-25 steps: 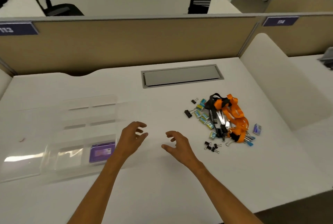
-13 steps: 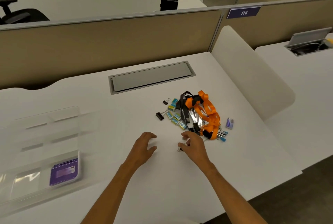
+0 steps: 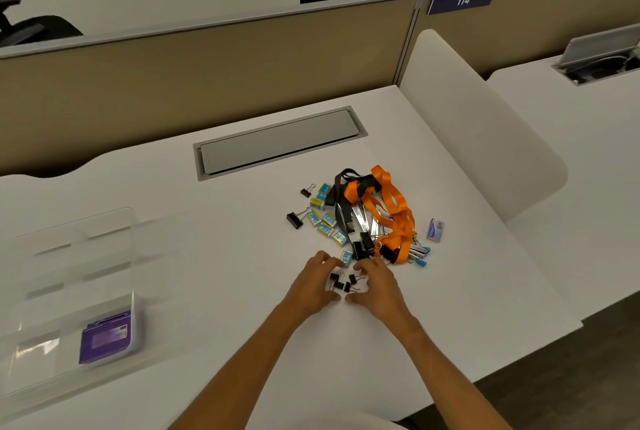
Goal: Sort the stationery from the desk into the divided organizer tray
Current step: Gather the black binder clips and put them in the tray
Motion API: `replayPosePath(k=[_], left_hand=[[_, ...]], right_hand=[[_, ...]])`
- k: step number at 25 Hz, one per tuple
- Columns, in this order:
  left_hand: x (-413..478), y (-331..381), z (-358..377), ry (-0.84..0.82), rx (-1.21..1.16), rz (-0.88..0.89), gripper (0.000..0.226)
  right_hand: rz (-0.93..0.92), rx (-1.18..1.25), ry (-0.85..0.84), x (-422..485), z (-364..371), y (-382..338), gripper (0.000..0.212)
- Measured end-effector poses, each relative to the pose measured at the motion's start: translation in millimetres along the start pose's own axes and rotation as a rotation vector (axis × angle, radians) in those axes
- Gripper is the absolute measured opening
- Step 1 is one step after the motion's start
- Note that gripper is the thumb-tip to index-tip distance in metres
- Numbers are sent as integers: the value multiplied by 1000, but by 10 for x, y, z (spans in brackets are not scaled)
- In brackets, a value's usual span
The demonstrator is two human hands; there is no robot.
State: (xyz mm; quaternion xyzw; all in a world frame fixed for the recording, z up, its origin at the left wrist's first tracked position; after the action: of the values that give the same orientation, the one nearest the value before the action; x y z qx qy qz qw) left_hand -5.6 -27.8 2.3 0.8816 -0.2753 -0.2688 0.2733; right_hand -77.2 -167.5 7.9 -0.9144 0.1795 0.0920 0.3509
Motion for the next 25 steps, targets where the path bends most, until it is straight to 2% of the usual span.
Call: replayPosePath(k=[2, 7, 13, 16, 21, 25], left_hand=[[30, 52, 30, 3, 35, 13, 62], [47, 70, 68, 17, 72, 11, 38], [57, 107, 64, 46, 215, 15, 18], [69, 128, 98, 64, 284, 29, 23], [57, 71, 50, 119, 197, -17, 12], [51, 79, 44, 135, 155, -15, 16]], right_hand=[[-11, -9, 11, -2, 61, -34, 61], [-7, -1, 41, 31, 131, -74, 33], [6, -53, 40, 82, 149, -112, 21], [-18, -122, 35, 90, 212, -171, 26], [29, -195, 52, 93, 240, -199, 38], [11, -227, 59, 71, 264, -206, 38]])
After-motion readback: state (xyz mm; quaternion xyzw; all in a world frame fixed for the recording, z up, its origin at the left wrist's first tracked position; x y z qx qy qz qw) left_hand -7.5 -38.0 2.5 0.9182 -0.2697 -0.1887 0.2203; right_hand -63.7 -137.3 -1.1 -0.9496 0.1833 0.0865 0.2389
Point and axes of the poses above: each hand's wrist, its own x-axis towards the middle knuckle, its own z-axis out of the palm, y = z × x, the point moved 4 cm from there along x, towards the middle knuckle, and after that the axes turned 3 degrees about -z, right-handed, at the moved point
